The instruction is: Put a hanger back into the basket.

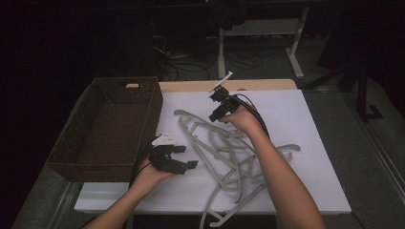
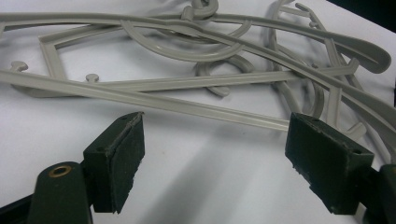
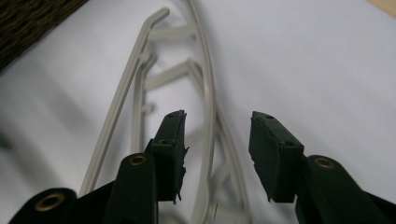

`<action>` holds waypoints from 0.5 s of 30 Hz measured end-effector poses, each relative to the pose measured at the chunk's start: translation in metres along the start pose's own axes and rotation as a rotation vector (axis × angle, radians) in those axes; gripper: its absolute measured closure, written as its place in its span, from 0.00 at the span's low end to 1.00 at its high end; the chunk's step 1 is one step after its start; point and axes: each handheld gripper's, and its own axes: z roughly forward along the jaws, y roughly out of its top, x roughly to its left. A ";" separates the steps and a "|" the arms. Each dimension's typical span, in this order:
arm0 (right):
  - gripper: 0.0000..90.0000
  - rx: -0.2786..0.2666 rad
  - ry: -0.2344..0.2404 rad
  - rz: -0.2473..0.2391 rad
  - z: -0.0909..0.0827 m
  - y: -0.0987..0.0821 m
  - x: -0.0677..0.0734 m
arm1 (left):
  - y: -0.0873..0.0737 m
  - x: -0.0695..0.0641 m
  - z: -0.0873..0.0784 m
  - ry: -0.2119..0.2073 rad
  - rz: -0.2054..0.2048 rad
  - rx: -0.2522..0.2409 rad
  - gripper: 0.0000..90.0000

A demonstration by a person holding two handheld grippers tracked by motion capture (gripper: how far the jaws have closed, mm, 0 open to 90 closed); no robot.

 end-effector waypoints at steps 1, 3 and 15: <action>0.60 -0.005 -0.001 0.005 -0.005 -0.008 0.001 | 0.000 0.000 0.000 0.001 -0.001 0.000 0.22; 0.60 -0.010 -0.002 0.007 -0.012 -0.024 0.004 | -0.001 0.001 0.000 0.003 -0.003 0.001 0.22; 0.61 -0.021 0.038 0.059 -0.020 -0.104 0.022 | -0.002 0.004 -0.002 0.016 -0.009 0.003 0.22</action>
